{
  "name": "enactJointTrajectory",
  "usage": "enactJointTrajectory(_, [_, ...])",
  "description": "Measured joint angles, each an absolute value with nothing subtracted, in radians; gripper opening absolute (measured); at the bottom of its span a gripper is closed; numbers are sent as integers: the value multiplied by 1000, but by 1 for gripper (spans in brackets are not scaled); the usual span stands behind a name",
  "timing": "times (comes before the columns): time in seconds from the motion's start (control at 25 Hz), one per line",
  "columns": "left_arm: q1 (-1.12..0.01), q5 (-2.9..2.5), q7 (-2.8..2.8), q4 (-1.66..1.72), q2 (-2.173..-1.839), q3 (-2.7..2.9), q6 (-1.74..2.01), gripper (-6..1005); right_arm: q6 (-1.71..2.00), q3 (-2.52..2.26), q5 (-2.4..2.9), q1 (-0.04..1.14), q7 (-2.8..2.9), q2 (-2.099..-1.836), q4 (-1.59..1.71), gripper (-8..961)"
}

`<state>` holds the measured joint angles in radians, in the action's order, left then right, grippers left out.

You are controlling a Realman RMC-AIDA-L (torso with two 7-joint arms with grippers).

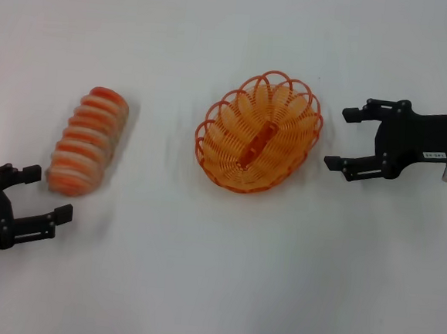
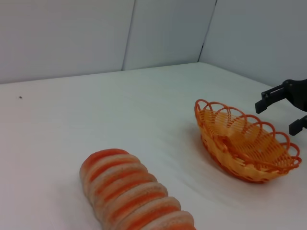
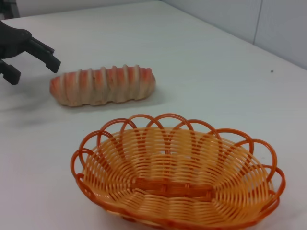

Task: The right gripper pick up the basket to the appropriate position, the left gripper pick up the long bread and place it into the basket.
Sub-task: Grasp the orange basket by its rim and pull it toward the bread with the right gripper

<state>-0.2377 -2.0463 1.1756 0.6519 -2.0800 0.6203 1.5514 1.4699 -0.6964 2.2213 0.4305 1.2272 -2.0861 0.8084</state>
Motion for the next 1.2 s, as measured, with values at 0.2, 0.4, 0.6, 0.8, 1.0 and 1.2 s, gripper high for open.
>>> enactJointTrajectory(0.2, [-238,-2046,1175,652,-2082,621,1547,933,1462,-696,2221,432,1228,-2086,808,920])
enactJointTrajectory(0.4, [-238,-2046,1175,652,-2084,620,1552,933,1453,-679,2187,434,1270,-2086,806,912])
enactJointTrajectory(0.6, [-243,-2046,1175,652,-2084,617,1555,932,1427,-680,2142,475,1563,-2076,816,903])
enactJointTrajectory(0.8, [-246,-2046,1175,652,-2087,621,1555,932,1438,-699,2250,581,1922,-2050,838,895])
enactJointTrajectory(1.0, [-248,-2046,1175,652,-2088,621,1553,933,1439,-701,2451,704,2149,-2056,897,887])
enactJointTrajectory(1.2, [-249,-2046,1175,652,-2088,621,1557,933,1422,-738,2631,816,2202,-2083,958,879])
